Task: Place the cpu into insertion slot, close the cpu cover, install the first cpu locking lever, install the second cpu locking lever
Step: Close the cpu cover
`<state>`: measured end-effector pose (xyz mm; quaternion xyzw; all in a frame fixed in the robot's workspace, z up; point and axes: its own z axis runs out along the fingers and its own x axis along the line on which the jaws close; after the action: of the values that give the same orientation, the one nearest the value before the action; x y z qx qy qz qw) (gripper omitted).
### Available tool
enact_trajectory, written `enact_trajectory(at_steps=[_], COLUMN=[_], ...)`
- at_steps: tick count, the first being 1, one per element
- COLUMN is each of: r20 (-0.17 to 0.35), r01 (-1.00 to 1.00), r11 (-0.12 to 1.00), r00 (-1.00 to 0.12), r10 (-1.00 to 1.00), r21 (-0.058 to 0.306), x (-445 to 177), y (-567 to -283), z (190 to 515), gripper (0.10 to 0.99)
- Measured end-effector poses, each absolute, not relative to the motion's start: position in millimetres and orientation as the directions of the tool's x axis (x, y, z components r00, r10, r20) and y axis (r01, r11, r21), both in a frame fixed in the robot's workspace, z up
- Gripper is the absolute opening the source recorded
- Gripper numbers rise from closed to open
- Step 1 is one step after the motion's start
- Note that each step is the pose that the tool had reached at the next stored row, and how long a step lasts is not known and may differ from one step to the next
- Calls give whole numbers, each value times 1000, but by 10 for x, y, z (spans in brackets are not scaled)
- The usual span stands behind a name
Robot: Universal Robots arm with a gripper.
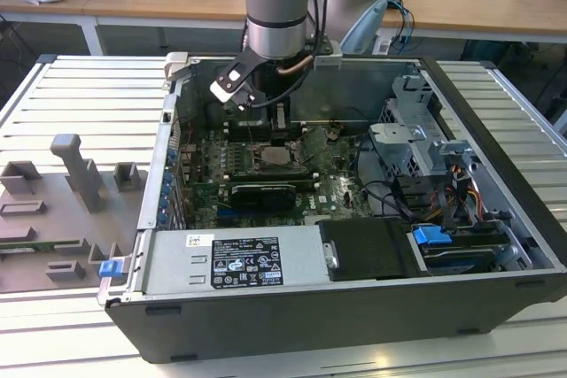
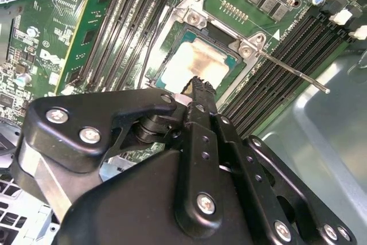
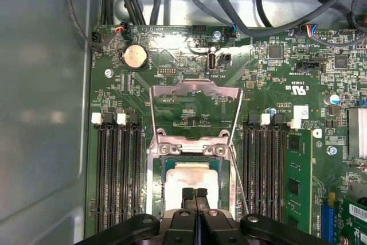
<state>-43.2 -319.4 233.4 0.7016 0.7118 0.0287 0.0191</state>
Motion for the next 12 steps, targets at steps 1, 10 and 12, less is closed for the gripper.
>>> enact_trajectory(at_steps=[1, 10, 12], r20=[13, 13, 13], r01=[998, 998, 998], r11=[14, 14, 14], r00=[-15, -15, -15], r10=[1000, 1000, 1000], r21=[67, 65, 64], x=[-432, -432, -432], y=[-3194, -3194, -3194], z=[2337, 2404, 2479], gripper=[106, 106, 106])
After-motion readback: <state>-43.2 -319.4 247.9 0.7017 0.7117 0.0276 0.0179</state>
